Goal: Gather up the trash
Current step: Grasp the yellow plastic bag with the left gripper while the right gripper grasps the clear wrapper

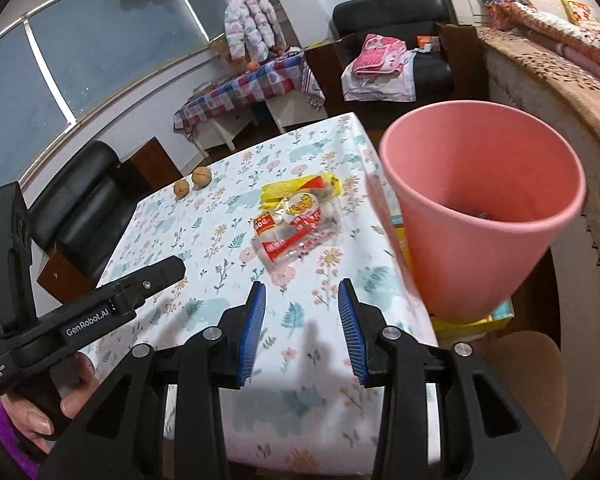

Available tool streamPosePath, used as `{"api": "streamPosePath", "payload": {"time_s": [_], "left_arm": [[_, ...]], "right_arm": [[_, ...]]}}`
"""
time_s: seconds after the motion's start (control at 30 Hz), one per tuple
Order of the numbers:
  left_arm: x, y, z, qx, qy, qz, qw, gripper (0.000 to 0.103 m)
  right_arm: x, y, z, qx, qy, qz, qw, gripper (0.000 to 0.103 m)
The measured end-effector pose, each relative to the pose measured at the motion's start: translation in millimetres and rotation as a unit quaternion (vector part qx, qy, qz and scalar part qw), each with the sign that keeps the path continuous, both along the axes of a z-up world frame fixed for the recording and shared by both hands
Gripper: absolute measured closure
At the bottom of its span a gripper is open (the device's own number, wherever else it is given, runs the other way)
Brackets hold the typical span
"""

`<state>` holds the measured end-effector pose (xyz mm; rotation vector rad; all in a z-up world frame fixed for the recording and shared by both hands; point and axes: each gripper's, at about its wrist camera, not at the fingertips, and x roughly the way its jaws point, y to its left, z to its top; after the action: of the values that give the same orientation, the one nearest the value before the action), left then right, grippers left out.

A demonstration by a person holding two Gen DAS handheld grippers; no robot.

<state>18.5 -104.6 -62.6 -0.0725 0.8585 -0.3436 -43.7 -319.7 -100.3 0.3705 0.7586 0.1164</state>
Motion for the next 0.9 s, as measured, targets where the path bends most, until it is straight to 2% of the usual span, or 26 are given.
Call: {"api": "streamPosePath", "payload": {"time_s": [0.27,0.43,0.9], "left_arm": [[28.0,5.3,0.5,0.004,-0.008,0.004,1.0,0.051],[44.2,6.3,-1.2,0.003,-0.005,0.0,1.0,0.051],[71.8,-1.4,-5.1,0.006,-0.007,-0.024,0.9997,0.051]], "right_arm": [[45.6,-0.6,0.0,-0.022,0.006,0.001,1.0,0.065],[75.6,2.9,-8.4,-0.035,0.026,0.009,0.999,0.064],[120.1,2.5,-28.0,-0.054,0.061,0.022,0.996,0.064]]}}
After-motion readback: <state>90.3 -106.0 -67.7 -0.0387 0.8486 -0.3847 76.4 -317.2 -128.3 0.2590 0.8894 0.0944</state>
